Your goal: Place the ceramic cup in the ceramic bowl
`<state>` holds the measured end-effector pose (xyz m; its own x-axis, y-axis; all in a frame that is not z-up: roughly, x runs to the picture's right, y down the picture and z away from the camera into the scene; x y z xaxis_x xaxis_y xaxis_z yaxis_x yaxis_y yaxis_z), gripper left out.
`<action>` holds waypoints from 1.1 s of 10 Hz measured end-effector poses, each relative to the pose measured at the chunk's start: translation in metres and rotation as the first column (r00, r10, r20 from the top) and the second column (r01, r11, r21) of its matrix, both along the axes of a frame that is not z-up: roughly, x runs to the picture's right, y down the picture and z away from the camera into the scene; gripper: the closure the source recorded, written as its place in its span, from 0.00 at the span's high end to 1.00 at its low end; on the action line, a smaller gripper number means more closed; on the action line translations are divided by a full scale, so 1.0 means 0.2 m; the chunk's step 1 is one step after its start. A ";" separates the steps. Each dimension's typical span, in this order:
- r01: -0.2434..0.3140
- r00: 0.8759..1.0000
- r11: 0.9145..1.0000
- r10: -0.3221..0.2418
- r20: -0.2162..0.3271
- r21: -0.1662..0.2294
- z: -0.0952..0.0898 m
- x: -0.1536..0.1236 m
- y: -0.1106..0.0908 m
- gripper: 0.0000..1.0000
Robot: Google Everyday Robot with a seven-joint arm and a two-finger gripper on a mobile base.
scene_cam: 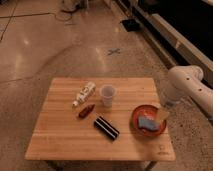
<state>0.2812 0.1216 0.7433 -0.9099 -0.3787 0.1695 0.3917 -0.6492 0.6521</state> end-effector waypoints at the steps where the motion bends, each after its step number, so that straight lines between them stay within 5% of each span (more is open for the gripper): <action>1: 0.000 1.000 1.000 0.000 0.000 0.000 0.00 0.00 0.00 0.80; 6: 0.003 1.000 1.000 -0.004 0.013 0.015 0.01 -0.02 -0.03 0.80; 9: 0.027 0.992 0.994 -0.040 0.119 0.108 0.07 -0.21 -0.24 0.80; 11: 0.050 0.975 0.984 -0.085 0.207 0.169 0.10 -0.34 -0.35 0.80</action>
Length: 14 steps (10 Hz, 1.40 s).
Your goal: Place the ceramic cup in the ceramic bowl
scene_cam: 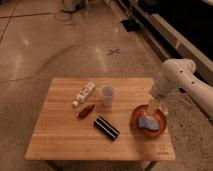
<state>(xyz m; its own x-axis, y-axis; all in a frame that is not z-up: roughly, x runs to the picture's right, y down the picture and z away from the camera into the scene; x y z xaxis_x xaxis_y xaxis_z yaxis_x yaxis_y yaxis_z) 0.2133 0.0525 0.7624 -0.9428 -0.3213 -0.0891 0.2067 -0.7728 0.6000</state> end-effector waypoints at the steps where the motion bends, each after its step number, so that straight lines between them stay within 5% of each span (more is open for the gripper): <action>1: 0.033 0.998 0.999 -0.035 0.050 0.029 0.02 -0.07 -0.04 0.80; 3: 0.104 0.986 0.991 -0.114 0.123 0.083 0.06 -0.16 -0.07 0.80; 7: 0.265 0.928 0.945 -0.304 0.217 0.192 0.17 -0.41 -0.14 0.80; 9: 0.305 0.903 0.924 -0.357 0.238 0.230 0.19 -0.52 -0.16 0.80; 14: 0.306 0.903 0.924 -0.359 0.237 0.231 0.19 -0.52 -0.16 0.80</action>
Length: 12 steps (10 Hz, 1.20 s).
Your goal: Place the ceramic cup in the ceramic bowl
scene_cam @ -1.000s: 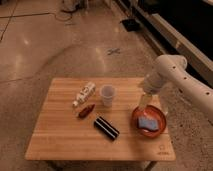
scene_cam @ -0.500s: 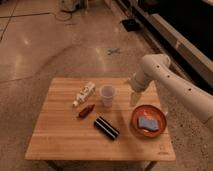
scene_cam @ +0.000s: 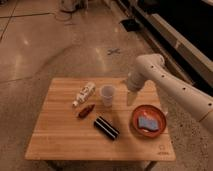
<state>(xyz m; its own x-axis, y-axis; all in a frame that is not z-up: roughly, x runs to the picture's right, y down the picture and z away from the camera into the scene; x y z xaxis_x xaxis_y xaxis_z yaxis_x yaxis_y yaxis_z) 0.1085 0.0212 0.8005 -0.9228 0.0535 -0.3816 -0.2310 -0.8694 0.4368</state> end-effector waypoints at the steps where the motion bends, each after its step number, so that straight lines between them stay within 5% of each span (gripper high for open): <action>1: -0.002 1.000 1.000 0.002 -0.002 0.000 0.00 0.01 0.00 0.80; 11: 0.051 0.999 0.999 -0.051 -0.002 0.008 0.00 -0.06 0.01 0.80; 12: 0.038 0.999 0.999 -0.038 0.012 -0.014 0.00 -0.10 0.02 0.80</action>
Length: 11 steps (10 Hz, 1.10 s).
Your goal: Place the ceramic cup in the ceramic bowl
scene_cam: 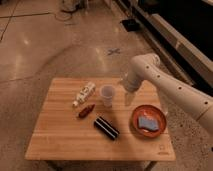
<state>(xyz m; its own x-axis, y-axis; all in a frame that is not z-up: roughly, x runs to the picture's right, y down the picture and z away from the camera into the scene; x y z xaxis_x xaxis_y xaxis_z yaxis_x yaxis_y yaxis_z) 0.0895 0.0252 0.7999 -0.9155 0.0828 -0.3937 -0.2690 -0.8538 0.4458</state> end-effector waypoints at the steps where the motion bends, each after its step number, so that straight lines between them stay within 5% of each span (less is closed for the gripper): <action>1: -0.022 0.999 0.999 0.023 0.028 -0.043 -0.01 -0.09 0.01 0.80; 5: -0.032 0.996 0.994 0.040 0.078 -0.108 0.01 -0.30 0.03 0.80; 11: 0.021 0.999 0.999 -0.019 0.030 -0.044 0.15 -0.34 0.06 0.80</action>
<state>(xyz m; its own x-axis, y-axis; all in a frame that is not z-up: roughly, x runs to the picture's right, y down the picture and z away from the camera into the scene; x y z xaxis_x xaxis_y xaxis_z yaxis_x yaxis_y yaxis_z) 0.0224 0.0367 0.8307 -0.9019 0.0828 -0.4239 -0.2992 -0.8277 0.4748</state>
